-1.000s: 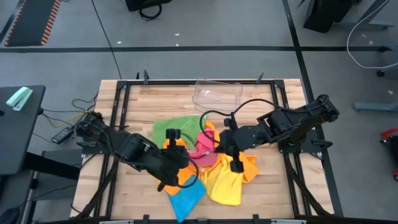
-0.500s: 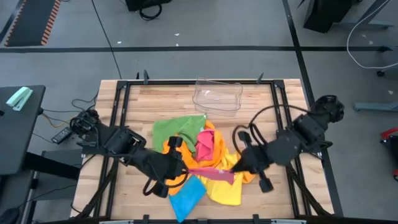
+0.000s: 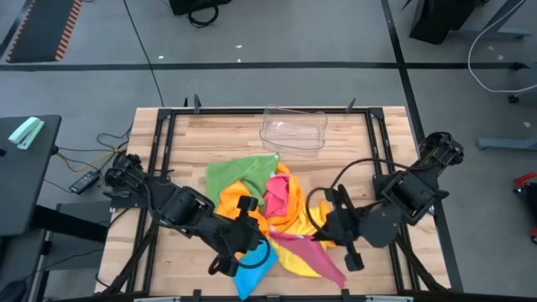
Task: Fold microfiber towels
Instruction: Fold the pink microfiber cloth
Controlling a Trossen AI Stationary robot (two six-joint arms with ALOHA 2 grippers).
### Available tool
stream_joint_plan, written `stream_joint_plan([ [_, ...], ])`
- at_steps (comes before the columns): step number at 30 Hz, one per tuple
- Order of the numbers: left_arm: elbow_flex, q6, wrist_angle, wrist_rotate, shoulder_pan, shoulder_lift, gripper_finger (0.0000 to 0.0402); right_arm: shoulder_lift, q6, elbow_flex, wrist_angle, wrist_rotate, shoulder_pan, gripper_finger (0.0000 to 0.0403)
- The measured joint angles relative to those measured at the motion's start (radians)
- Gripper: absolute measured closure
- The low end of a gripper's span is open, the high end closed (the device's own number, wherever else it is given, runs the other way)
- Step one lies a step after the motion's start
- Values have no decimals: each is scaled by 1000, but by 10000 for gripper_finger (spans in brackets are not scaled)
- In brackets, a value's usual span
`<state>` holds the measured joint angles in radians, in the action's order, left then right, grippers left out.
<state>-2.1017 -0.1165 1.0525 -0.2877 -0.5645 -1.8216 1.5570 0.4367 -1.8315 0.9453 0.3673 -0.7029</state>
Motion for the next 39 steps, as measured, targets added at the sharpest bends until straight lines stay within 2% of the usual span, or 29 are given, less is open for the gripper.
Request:
stream_joint_plan([
  [5, 1, 1, 38, -16, -1, -34, 262, 0, 35, 4, 7, -2, 28, 399],
  [9, 1, -2, 101, -102, 6, -40, 206, 0, 35, 4, 10, -24, 42, 399],
  [12, 1, -3, 103, -112, 25, -40, 178, 0, 27, 4, 10, -29, 44, 399],
  [15, 15, 0, 94, -112, 54, -39, 167, 0, 12, 4, 11, -33, 45, 399],
  [20, 157, 78, -8, -82, 106, -39, 177, 0, 9, 0, 39, -44, 24, 399],
  [27, 443, 183, -314, 229, 209, -37, 227, 0, 17, -1, 52, -43, 13, 399],
  [31, 565, 189, -410, 325, 255, -35, 254, 0, 21, -1, 56, -30, 13, 399],
  [39, 836, 227, -710, 373, 272, 96, 293, 0, 17, -1, 59, -17, 13, 399],
])
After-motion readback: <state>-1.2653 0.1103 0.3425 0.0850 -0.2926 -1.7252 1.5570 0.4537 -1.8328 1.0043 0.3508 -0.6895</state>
